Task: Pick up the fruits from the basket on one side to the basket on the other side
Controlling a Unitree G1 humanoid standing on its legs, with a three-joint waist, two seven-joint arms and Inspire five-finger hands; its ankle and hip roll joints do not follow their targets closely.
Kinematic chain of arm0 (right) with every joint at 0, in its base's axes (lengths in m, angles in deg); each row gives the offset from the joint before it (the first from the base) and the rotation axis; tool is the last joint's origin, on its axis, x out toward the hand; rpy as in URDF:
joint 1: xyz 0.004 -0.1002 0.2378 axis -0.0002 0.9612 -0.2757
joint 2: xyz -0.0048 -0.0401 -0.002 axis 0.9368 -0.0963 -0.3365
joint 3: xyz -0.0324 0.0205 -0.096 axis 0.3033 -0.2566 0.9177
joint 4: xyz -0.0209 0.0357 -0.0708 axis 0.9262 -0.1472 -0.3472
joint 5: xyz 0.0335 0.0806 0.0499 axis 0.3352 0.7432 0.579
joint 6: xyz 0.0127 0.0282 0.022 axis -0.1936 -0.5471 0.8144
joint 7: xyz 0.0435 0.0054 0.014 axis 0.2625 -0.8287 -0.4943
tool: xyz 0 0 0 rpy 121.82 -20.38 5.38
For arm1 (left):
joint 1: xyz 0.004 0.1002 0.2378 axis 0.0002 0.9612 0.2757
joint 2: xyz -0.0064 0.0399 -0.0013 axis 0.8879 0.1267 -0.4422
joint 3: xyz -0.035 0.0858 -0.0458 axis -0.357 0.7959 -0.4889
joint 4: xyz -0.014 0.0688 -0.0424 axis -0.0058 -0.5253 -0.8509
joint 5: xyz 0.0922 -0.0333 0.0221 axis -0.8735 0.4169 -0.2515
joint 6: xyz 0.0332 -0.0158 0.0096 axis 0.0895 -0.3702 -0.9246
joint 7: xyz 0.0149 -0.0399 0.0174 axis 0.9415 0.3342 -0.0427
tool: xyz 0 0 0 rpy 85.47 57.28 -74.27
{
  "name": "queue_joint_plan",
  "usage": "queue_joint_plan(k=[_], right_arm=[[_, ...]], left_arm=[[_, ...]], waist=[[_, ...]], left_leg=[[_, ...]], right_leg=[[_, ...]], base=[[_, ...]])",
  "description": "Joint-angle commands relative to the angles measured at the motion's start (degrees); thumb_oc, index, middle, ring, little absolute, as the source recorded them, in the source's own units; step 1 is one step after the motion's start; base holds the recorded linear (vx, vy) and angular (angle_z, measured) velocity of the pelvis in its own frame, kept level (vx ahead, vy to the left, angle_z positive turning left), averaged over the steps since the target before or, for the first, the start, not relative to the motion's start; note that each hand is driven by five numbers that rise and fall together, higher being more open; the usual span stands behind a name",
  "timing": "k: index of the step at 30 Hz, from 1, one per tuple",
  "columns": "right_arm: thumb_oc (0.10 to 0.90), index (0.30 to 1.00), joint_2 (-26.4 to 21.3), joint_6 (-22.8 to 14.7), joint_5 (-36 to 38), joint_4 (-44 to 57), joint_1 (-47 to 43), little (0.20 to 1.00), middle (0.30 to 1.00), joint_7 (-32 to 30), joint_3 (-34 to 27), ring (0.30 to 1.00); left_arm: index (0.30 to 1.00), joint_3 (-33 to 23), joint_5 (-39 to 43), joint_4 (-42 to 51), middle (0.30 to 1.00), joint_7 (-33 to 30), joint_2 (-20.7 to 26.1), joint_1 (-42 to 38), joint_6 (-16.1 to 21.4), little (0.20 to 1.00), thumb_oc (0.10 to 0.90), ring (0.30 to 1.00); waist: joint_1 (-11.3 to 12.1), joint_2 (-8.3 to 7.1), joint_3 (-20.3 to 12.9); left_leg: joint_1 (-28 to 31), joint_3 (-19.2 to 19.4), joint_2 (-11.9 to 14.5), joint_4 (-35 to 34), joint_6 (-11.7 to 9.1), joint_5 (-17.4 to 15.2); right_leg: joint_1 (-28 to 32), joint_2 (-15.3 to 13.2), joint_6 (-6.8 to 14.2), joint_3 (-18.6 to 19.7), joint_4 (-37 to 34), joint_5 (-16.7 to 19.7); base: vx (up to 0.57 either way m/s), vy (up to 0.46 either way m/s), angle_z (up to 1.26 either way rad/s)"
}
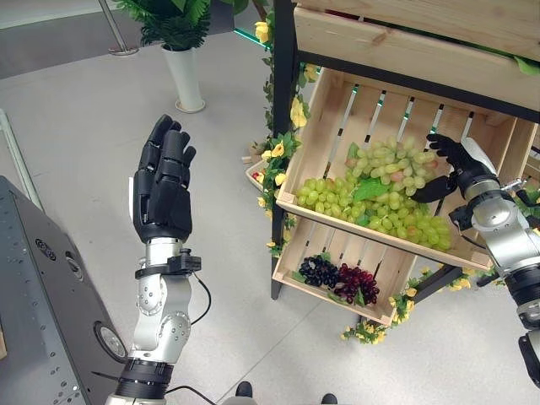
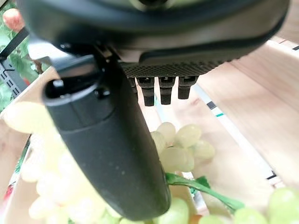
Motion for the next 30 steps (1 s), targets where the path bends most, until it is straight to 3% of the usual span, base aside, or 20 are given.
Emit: queue_joint_plan(k=[1,5,8,10,12,14,18,23,30], right_arm=[[0.800,0.900,-7.61,-3.88,-1.70,7.74,-6.49,0.900,0.900,-2.56,-0.61,0.900],[0.800,0.900,-7.29,-3.12,0.61,15.02,-3.11,0.900,0.900,-0.22,-4.57,0.900],[0.800,0.900,-6.93,-0.25,9.93,21.23,1.27,0.900,0.900,5.74,-7.74,0.900],[0.800,0.900,-5.24,-2.38,18.54,23.35,4.13,0.900,0.900,7.34,-9.02,0.900],[0.800,0.900,-4.75,-3.44,20.31,23.61,4.68,0.900,0.900,7.38,-9.30,0.900],[0.800,0.900,-2.45,-8.08,25.86,24.69,5.97,0.900,0.900,7.23,-10.63,0.900],[0.800,0.900,0.85,-10.32,31.07,28.77,8.76,0.900,0.900,6.99,-15.20,0.900],[0.800,0.900,3.20,-9.84,34.34,33.97,12.90,0.900,0.900,10.08,-18.76,0.900],[0.800,0.900,5.84,-15.56,37.06,35.72,16.02,0.900,0.900,9.90,-21.11,0.900]], left_arm=[[0.900,2.08,-1.49,4.01,0.900,2.12,4.11,-7.49,3.38,0.900,0.800,0.900],[0.900,1.09,-1.25,4.32,0.900,2.49,4.36,-6.44,3.65,0.900,0.800,0.900],[0.900,-0.33,-1.45,4.99,0.900,2.79,4.10,-5.73,3.40,0.900,0.800,0.900],[0.900,-0.77,-2.17,4.84,0.900,2.87,3.56,-5.73,3.27,0.900,0.800,0.900],[0.900,-0.77,-2.38,4.74,0.900,2.84,3.45,-5.82,3.23,0.900,0.800,0.900],[0.900,-0.62,-2.62,3.92,0.900,3.00,3.07,-6.23,3.54,0.900,0.800,0.900],[0.900,-1.16,-2.34,3.05,0.900,3.65,2.70,-5.37,4.18,0.900,0.800,0.900],[0.900,-2.10,-2.39,3.89,0.900,3.64,2.37,-4.16,3.81,0.900,0.800,0.900],[0.900,-1.82,-2.72,3.75,0.900,3.41,2.18,-3.75,4.47,0.900,0.800,0.900]], waist=[[0.36,-1.55,-4.69],[-0.29,-1.45,-4.75],[-1.04,-1.42,-4.64],[-1.45,-1.50,-4.46],[-1.51,-1.53,-4.48],[-1.70,-1.43,-4.62],[-2.07,-1.04,-5.02],[-2.48,-0.71,-5.43],[-2.86,-0.28,-5.48]], left_leg=[[1.70,-0.23,-0.57,0.11,-1.23,-4.89],[1.66,0.12,-0.53,0.11,-1.25,-5.00],[1.65,0.46,-0.57,0.11,-1.28,-5.18],[1.81,0.57,-0.49,0.11,-1.37,-5.25],[1.86,0.62,-0.49,0.11,-1.38,-5.30],[1.92,0.61,-0.52,0.11,-1.46,-5.43],[1.93,0.83,-0.56,0.11,-1.57,-5.73],[1.75,1.23,-0.56,0.11,-1.54,-5.98],[1.89,1.64,-0.54,0.11,-1.49,-6.00]], right_leg=[[1.33,-1.76,0.81,-1.04,2.45,-1.80],[1.03,-1.69,0.90,-0.52,2.68,-1.96],[0.86,-1.64,0.95,-0.03,2.70,-2.08],[0.89,-1.66,0.95,0.17,2.80,-2.13],[0.93,-1.68,0.97,0.15,2.81,-2.17],[0.90,-1.70,1.04,0.17,2.98,-2.27],[0.91,-1.70,1.11,0.20,2.84,-2.38],[0.61,-1.70,1.17,0.49,2.70,-2.44],[0.55,-1.77,1.17,0.63,2.89,-2.55]], base=[[0.00,0.000,0.00],[0.00,0.000,0.00],[-0.01,0.003,0.00],[0.00,0.002,-0.03],[0.00,0.001,-0.08],[0.00,0.002,-0.02],[0.00,0.000,0.00],[0.00,0.003,-0.01],[0.00,0.001,-0.01]])
